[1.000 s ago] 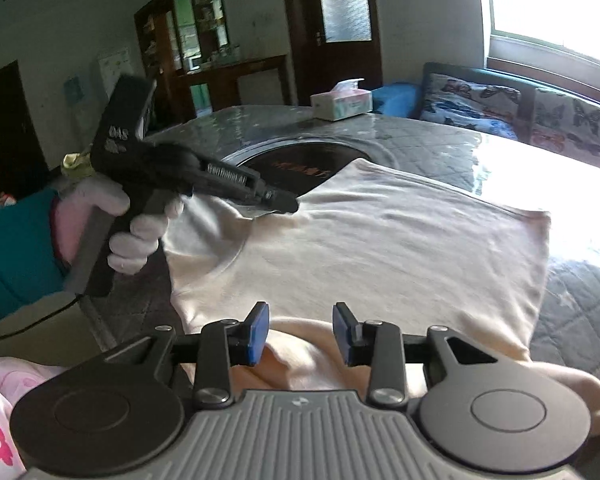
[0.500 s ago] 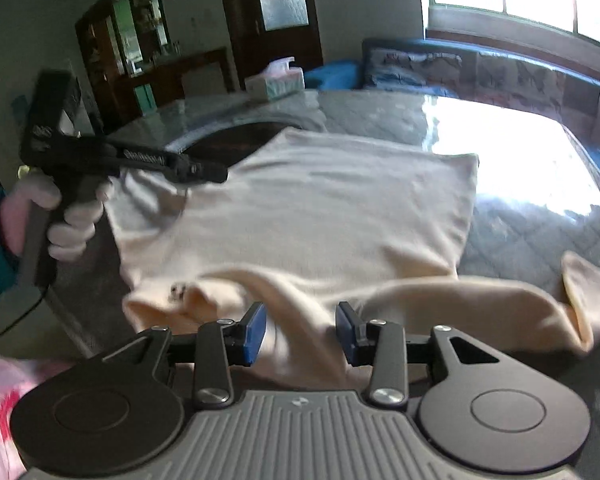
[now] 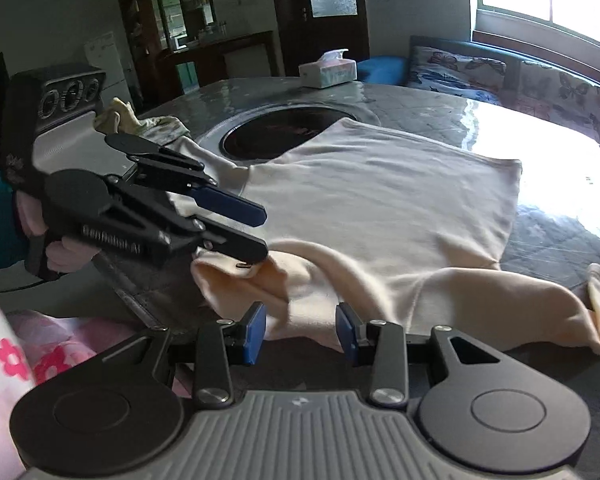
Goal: Fold clothes
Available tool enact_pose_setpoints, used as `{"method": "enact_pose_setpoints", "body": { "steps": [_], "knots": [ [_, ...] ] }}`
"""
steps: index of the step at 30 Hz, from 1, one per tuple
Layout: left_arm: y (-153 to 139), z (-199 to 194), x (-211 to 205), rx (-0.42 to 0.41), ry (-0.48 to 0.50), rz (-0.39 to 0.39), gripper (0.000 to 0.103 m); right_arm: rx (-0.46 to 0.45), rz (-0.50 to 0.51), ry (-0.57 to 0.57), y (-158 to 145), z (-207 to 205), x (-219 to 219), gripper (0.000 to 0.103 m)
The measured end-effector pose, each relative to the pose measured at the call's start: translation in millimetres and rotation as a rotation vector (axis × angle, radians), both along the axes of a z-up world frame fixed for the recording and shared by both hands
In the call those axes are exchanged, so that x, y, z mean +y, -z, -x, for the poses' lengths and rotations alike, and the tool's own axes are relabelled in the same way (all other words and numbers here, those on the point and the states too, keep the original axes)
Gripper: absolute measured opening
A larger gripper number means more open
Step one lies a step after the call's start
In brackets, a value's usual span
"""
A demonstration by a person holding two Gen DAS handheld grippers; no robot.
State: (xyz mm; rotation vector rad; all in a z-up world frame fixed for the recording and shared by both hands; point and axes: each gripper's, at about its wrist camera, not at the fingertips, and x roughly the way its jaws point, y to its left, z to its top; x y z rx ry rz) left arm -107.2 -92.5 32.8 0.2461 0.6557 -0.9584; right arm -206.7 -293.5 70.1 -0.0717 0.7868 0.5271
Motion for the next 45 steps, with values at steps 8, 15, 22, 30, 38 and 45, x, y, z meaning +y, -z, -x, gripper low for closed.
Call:
{"method": "enact_pose_setpoints", "body": {
  "steps": [8, 15, 22, 30, 38, 45],
  "knots": [
    [7.7, 2.4, -4.0, -0.017, 0.077, -0.044, 0.006, 0.021, 0.024, 0.019, 8.7, 0.4, 5.6, 0.007],
    [10.6, -3.2, -0.6, 0.009, 0.138, -0.066, 0.008, 0.086, -0.01, -0.059, 6.8, 8.0, 5.6, 0.018],
    [-17.6, -16.1, 7.3, 0.032, 0.154, 0.062, 0.013, 0.021, -0.076, 0.01, -15.7, 5.5, -20.0, 0.02],
    [-7.7, -43.9, -34.8, 0.099, 0.101, 0.103, 0.013, 0.077, -0.046, 0.091, 13.8, -5.0, -28.6, 0.02],
    [12.4, -33.6, -56.7, 0.147, 0.135, 0.087, 0.016, -0.075, 0.028, 0.294, -21.4, -9.8, -87.2, 0.026],
    [17.4, -11.0, -64.2, 0.165, 0.159, 0.097, 0.024, -0.078, 0.121, 0.506, 3.5, -62.6, -130.3, 0.028]
  ]
}}
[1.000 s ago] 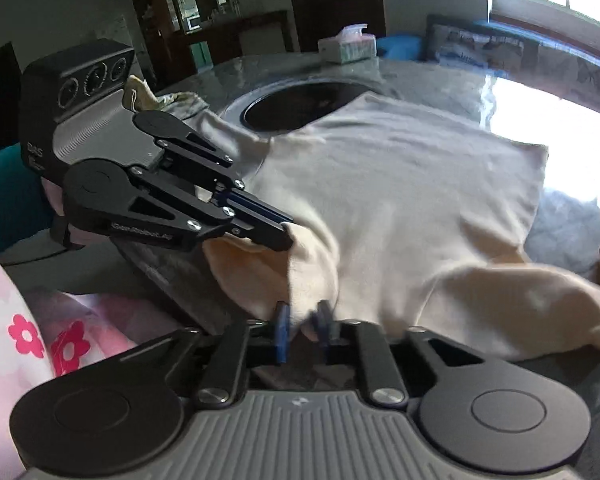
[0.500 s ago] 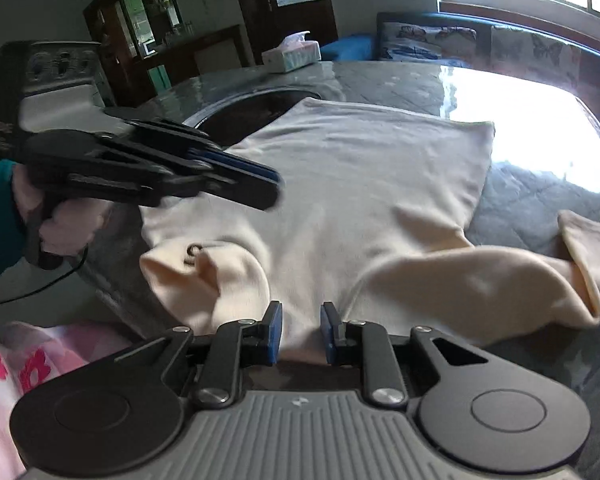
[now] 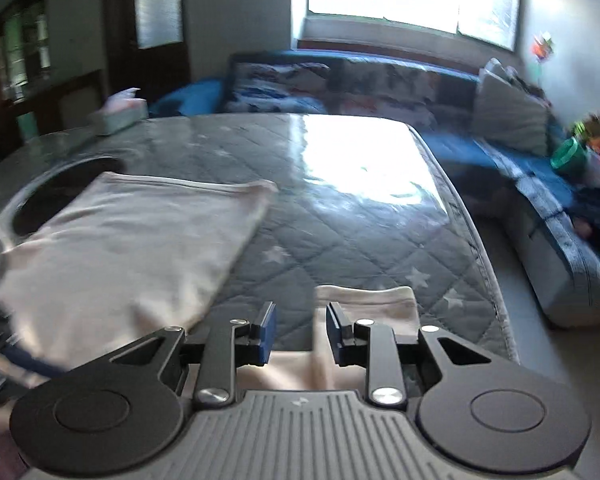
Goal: Fold clothes
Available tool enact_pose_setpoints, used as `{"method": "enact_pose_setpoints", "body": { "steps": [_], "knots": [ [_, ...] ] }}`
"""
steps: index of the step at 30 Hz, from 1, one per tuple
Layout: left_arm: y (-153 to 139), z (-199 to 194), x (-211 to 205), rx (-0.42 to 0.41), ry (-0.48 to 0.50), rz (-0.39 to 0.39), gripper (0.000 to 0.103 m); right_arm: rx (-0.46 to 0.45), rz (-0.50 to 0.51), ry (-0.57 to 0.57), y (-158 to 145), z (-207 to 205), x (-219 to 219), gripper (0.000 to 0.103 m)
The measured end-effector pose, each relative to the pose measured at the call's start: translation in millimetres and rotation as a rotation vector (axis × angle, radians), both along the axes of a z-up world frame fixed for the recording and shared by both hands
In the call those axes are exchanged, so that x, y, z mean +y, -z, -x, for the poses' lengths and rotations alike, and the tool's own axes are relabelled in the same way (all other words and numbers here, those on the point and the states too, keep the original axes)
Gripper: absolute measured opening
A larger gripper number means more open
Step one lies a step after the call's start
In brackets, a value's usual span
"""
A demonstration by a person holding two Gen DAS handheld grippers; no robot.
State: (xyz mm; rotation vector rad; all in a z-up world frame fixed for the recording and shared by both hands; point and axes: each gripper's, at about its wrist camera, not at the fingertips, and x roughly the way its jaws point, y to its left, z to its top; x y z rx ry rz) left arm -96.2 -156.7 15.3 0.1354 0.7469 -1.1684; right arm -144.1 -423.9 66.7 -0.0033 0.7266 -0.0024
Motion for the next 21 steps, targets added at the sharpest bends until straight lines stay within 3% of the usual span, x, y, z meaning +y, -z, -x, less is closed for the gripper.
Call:
{"method": "enact_pose_setpoints", "body": {
  "steps": [2, 7, 9, 10, 13, 21],
  "knots": [
    [2.2, 3.3, -0.5, 0.013, 0.0, 0.004, 0.026, 0.016, 0.013, 0.026, 9.6, -11.5, -4.5, 0.035],
    [4.7, 6.9, -0.8, 0.033, 0.001, 0.005, 0.029, 0.041, 0.079, 0.031, 29.0, -24.0, 2.3, 0.032],
    [4.7, 7.4, -0.5, 0.038, 0.0, 0.007, 0.029, 0.032, 0.106, 0.033, 29.1, -21.7, 4.8, 0.023],
    [4.7, 7.7, -0.4, 0.041, 0.0, 0.007, 0.029, 0.027, 0.12, 0.038, 28.6, -20.4, 5.6, 0.012],
    [4.2, 6.7, -0.5, 0.046, 0.0, 0.009, 0.03, -0.017, 0.13, 0.077, 22.2, -12.6, -0.4, 0.004],
    [4.5, 7.0, -0.4, 0.037, 0.026, 0.01, 0.034, -0.19, 0.136, 0.26, -19.7, 36.3, -34.5, 0.003]
  ]
}}
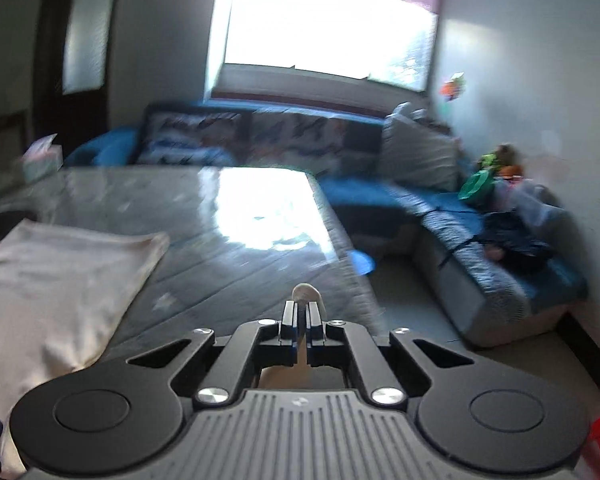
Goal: Fold clothes
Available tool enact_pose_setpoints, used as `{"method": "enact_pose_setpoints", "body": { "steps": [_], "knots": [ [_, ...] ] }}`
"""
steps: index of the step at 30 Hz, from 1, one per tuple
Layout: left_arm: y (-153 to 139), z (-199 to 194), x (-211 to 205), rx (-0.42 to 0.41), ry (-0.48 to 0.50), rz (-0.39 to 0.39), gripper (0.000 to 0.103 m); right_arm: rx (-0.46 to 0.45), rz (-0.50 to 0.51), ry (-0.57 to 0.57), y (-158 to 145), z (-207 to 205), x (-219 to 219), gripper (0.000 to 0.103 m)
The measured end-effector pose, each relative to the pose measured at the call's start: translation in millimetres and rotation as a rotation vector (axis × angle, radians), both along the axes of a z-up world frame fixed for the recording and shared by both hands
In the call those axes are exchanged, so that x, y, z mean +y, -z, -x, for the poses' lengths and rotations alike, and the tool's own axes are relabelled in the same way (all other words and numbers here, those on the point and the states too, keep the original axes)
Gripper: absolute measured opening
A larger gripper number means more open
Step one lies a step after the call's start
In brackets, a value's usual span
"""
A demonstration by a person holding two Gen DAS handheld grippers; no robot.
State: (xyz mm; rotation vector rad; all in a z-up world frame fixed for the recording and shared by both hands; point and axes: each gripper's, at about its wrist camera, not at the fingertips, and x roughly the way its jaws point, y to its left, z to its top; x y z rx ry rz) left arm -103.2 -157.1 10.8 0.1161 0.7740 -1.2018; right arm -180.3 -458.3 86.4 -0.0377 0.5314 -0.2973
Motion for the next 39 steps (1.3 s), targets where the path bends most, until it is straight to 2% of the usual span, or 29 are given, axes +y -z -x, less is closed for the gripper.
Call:
{"method": "enact_pose_setpoints", "body": {
  "steps": [4, 7, 9, 15, 17, 21, 22, 23, 25, 32, 37, 39],
  "knots": [
    [0.5, -0.1, 0.4, -0.009, 0.018, -0.004, 0.034, -0.054, -0.028, 0.099, -4.6, 25.8, -22.9, 0.003],
    [0.2, 0.6, -0.3, -0.015, 0.027, -0.008, 0.034, -0.025, -0.078, 0.188, 8.4, 40.1, -41.3, 0.004],
    [-0.1, 1.0, -1.0, -0.019, 0.031, -0.011, 0.035, 0.01, -0.109, 0.194, 17.4, 43.1, -47.8, 0.006],
    [-1.0, 2.5, -3.0, -0.03, 0.043, -0.02, 0.036, 0.039, -0.205, 0.152, 33.8, 36.6, -59.2, 0.021],
    [-0.3, 2.9, -2.4, -0.028, 0.039, -0.02, 0.037, 0.047, -0.248, 0.137, 40.7, 32.1, -62.9, 0.033],
    [0.8, 4.9, -3.3, -0.029, 0.039, -0.02, 0.037, 0.075, -0.257, 0.134, 54.7, 32.3, -57.7, 0.03],
    [0.8, 5.1, -3.8, -0.029, 0.04, -0.021, 0.038, 0.074, -0.245, 0.133, 55.8, 33.5, -54.8, 0.016],
    [0.7, 5.1, -3.7, -0.03, 0.042, -0.021, 0.038, 0.074, -0.243, 0.133, 55.5, 35.0, -53.8, 0.008],
    [0.6, 5.3, -3.6, -0.033, 0.047, -0.022, 0.038, 0.058, -0.24, 0.148, 49.3, 42.3, -52.6, 0.004],
    [0.7, 4.8, -2.6, -0.043, 0.067, -0.024, 0.039, 0.03, -0.122, 0.233, 22.0, 75.3, -41.6, 0.004],
    [0.9, 2.5, -1.9, -0.045, 0.084, -0.025, 0.039, 0.132, -0.085, 0.291, 41.6, 75.3, -44.6, 0.012],
    [1.0, 2.5, -1.5, -0.042, 0.084, -0.024, 0.04, 0.121, -0.093, 0.316, 41.2, 77.1, -46.3, 0.014]
  ]
}}
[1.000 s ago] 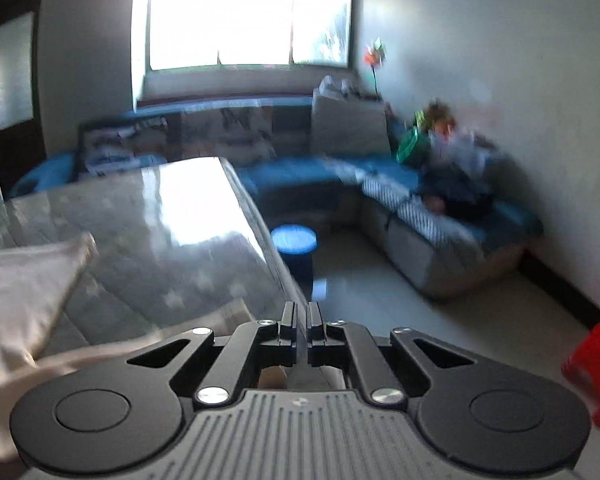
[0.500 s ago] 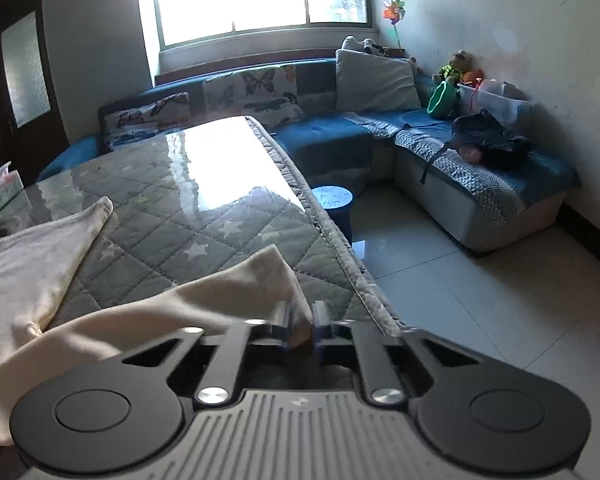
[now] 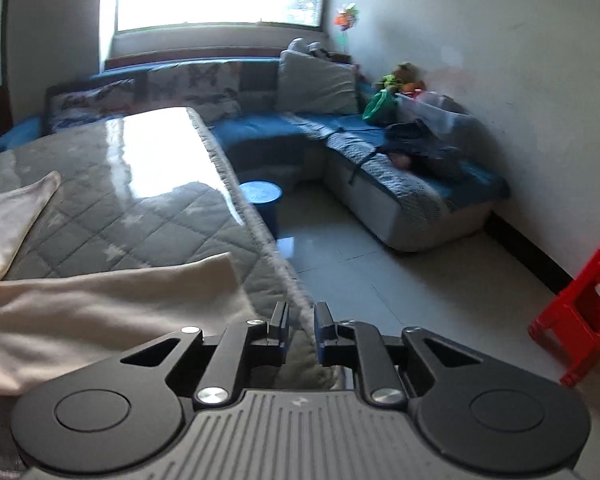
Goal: Fold clothes
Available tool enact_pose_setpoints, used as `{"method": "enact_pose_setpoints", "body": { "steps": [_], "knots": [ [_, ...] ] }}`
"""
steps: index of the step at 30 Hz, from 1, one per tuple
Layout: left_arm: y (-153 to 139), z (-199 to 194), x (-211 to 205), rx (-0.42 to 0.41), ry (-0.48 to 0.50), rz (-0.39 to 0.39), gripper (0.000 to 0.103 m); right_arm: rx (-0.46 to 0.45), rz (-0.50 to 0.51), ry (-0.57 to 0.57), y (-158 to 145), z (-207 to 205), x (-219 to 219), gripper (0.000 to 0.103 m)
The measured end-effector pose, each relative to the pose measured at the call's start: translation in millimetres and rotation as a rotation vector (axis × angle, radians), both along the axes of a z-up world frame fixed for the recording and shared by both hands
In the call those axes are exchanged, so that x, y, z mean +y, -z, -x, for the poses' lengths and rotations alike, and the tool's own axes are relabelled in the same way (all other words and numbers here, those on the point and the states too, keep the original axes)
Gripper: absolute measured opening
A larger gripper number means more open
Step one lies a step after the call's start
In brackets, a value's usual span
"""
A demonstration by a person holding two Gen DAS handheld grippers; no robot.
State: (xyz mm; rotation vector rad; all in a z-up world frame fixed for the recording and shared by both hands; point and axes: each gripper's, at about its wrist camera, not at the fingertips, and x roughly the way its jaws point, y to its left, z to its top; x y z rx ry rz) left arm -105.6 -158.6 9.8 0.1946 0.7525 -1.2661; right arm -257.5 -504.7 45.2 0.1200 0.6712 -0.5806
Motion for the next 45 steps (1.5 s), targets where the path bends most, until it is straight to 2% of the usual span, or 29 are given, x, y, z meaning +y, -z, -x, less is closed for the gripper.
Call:
{"method": "enact_pose_setpoints", "body": {
  "steps": [3, 4, 5, 11, 21, 25, 28, 30, 32, 35, 40, 45],
  "knots": [
    [0.4, 0.8, 0.7, 0.0, 0.001, 0.0, 0.041, -0.061, -0.041, -0.065, -9.3, -4.3, 4.5, 0.018],
    [0.5, 1.2, 1.0, 0.0, 0.0, 0.0, 0.041, -0.082, -0.054, -0.088, -12.4, -5.7, 6.0, 0.023],
    [0.6, 1.5, 1.3, -0.001, 0.0, 0.0, 0.041, -0.089, -0.066, -0.114, -13.5, -9.5, 8.4, 0.028],
    [0.3, 3.0, 0.9, -0.002, -0.004, -0.004, 0.041, -0.078, -0.154, -0.287, 3.7, -50.2, 29.5, 0.034],
    [1.2, 7.9, 3.7, -0.004, -0.003, 0.001, 0.045, -0.055, -0.078, -0.252, 15.1, -70.6, 11.3, 0.035],
    [1.4, 7.5, 4.0, 0.001, -0.008, 0.006, 0.046, -0.079, -0.084, -0.286, 8.3, -60.2, 24.7, 0.036],
    [0.9, 7.3, 4.3, 0.002, -0.006, 0.006, 0.046, -0.087, -0.09, -0.366, 4.0, -47.1, 48.3, 0.044],
    [0.2, 7.6, 4.2, 0.001, -0.004, 0.006, 0.047, -0.084, -0.092, -0.428, 1.6, -39.3, 64.5, 0.045],
    [-0.2, 8.1, 4.2, -0.001, -0.002, 0.005, 0.047, -0.081, -0.093, -0.479, 0.2, -34.3, 81.1, 0.052],
    [-0.1, 9.0, 4.3, -0.003, -0.005, 0.006, 0.048, -0.076, -0.13, -0.562, 2.5, -32.5, 103.5, 0.053],
    [-0.5, 10.7, 4.7, -0.01, -0.004, 0.002, 0.049, -0.076, -0.105, -0.68, 6.4, -35.9, 134.5, 0.055],
    [-0.7, 11.2, 4.5, -0.012, -0.002, 0.002, 0.05, -0.053, -0.103, -0.682, 13.6, -33.6, 138.0, 0.057]
  ]
}}
